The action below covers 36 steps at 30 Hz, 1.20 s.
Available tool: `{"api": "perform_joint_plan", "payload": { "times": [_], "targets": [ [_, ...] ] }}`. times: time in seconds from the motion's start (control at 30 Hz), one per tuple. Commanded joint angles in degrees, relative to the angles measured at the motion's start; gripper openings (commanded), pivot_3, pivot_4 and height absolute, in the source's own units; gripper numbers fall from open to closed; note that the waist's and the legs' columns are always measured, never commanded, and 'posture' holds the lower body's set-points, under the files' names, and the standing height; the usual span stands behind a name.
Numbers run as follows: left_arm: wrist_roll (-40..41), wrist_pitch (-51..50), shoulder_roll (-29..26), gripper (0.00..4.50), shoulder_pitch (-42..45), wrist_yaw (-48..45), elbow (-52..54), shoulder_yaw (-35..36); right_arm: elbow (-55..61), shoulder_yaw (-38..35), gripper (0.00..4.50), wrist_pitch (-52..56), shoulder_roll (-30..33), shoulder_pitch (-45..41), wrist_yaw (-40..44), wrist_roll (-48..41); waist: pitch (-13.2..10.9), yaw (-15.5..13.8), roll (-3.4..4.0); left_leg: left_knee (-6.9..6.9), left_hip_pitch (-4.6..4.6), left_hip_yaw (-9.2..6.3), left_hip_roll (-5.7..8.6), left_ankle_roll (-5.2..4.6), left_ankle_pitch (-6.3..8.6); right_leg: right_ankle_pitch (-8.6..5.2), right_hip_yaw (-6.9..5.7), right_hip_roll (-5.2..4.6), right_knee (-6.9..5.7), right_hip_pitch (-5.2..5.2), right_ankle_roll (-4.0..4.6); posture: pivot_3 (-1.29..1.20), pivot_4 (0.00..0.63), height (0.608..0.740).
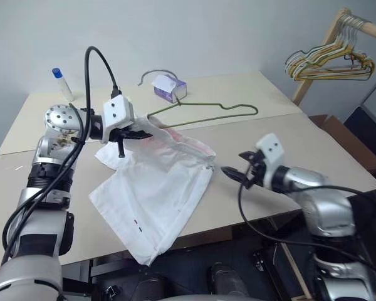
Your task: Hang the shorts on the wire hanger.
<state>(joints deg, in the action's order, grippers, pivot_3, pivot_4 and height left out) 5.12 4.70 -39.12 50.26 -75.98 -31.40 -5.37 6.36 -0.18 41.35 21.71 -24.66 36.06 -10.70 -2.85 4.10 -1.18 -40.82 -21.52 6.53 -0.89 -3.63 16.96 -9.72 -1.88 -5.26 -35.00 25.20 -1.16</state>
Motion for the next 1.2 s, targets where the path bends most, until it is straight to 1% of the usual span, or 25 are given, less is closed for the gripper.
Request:
{"api": "perform_joint_plan", "payload": {
  "times": [0.03, 0.07, 0.2, 0.23, 0.3, 0.43, 0.63, 0.8, 0.9, 1.03, 1.2],
  "targets": [
    [1.3, -0.6, -0.9, 0.3, 1.2, 0.1, 1.8, 1.4, -10.1, 1.3, 4.49, -6.3, -3.0, -4.9, -1.7, 0.9, 0.0, -0.1, 0.02, -0.01, -0.01, 0.01, 0.01, 0.2, -0.12, 0.01, 0.0, 0.0, -0.03, 0.02, 0.01, -0.01, 0.002, 0.74],
    [1.4, -0.7, -0.9, 0.3, 1.1, 0.2, 2.0, 1.4, -12.0, 1.8, 4.49, -7.4, -3.6, -5.6, -0.9, 0.6, 0.0, -0.2, 0.04, 0.01, -0.04, 0.02, 0.01, 0.41, -0.24, 0.01, -0.03, 0.01, -0.04, 0.02, 0.01, -0.01, 0.002, 0.74],
    [1.5, -0.8, -1.4, 0.3, 0.8, 0.2, 2.5, 1.4, -13.7, 4.4, 4.49, -7.8, -4.1, -6.5, 3.8, -1.2, 0.0, -0.7, 0.06, 0.02, -0.51, -0.11, 0.03, 0.43, -0.25, 0.0, -0.3, 0.0, -0.06, 0.19, -0.02, 0.01, 0.001, 0.74],
    [1.5, -0.9, -1.4, 0.3, 0.8, 0.4, 2.6, 1.4, -13.8, 4.6, 4.11, -7.6, -4.2, -6.6, 4.4, -1.6, 0.0, -0.7, 0.06, 0.01, -0.59, -0.11, 0.05, 0.42, -0.25, -0.02, -0.31, 0.0, -0.04, 0.25, -0.04, 0.01, 0.001, 0.74],
    [1.5, -1.0, -1.5, 0.3, 0.7, 0.6, 2.7, 1.4, -14.2, 4.8, 3.65, -7.8, -4.4, -6.7, 4.7, -1.7, 0.0, -0.7, 0.06, 0.01, -0.65, -0.11, 0.07, 0.4, -0.23, -0.03, -0.31, -0.01, 0.01, 0.27, -0.08, 0.01, 0.001, 0.74],
    [1.6, -1.0, -1.7, 0.3, 0.2, 0.8, 3.0, 1.5, -14.6, 4.5, 2.15, -8.4, -5.2, -6.9, 5.4, -3.0, 0.0, -0.8, 0.06, 0.0, -0.57, -0.11, 0.06, 0.4, -0.23, -0.03, -0.33, 0.0, -0.02, 0.21, -0.08, 0.01, 0.0, 0.74],
    [1.9, -1.2, -2.0, 0.3, -0.8, 0.2, 4.1, 1.3, -14.6, 4.3, 0.02, -10.2, -5.7, -6.9, 4.8, -2.8, 0.0, -1.0, 0.06, 0.0, -0.43, -0.13, 0.03, 0.44, -0.25, -0.01, -0.32, 0.0, -0.1, 0.17, -0.05, 0.01, 0.0, 0.74],
    [2.5, -1.2, -3.3, 0.3, -1.5, -2.8, 2.4, 1.3, -11.0, 0.0, 0.02, -8.9, -2.9, -5.1, 3.3, -4.4, 0.0, -1.2, 0.07, -0.01, -0.43, -0.13, 0.03, 0.45, -0.26, 0.0, -0.32, 0.0, -0.14, 0.18, -0.03, -0.01, 0.0, 0.74],
    [0.8, 0.1, -6.5, 0.3, -2.9, -5.6, 1.1, 0.2, -9.8, -3.6, 0.02, -7.9, 1.0, -3.6, 3.1, -5.7, 0.1, -1.2, 0.08, 0.0, -0.46, -0.12, 0.02, 0.44, -0.25, 0.0, -0.32, -0.01, -0.16, 0.18, -0.03, -0.03, 0.0, 0.74],
    [-2.8, 5.3, -8.5, 0.3, -4.0, -4.0, -2.6, -1.3, -7.9, -5.9, 0.02, -7.1, 5.7, -2.0, 4.0, -7.2, 0.1, -1.4, 0.07, 0.0, -0.48, -0.11, 0.01, 0.41, -0.23, 0.0, -0.32, 0.0, -0.07, 0.16, -0.04, -0.03, 0.001, 0.74],
    [-4.3, 5.4, -8.0, 0.3, -4.0, -2.2, -4.3, -2.1, -7.1, -6.4, 0.02, -6.1, 9.2, -2.0, 5.1, -9.0, 0.1, -1.4, 0.07, -0.01, -0.47, -0.09, 0.02, 0.34, -0.19, 0.0, -0.31, -0.02, -0.05, 0.19, -0.04, -0.04, 0.0, 0.74]
  ]
}}
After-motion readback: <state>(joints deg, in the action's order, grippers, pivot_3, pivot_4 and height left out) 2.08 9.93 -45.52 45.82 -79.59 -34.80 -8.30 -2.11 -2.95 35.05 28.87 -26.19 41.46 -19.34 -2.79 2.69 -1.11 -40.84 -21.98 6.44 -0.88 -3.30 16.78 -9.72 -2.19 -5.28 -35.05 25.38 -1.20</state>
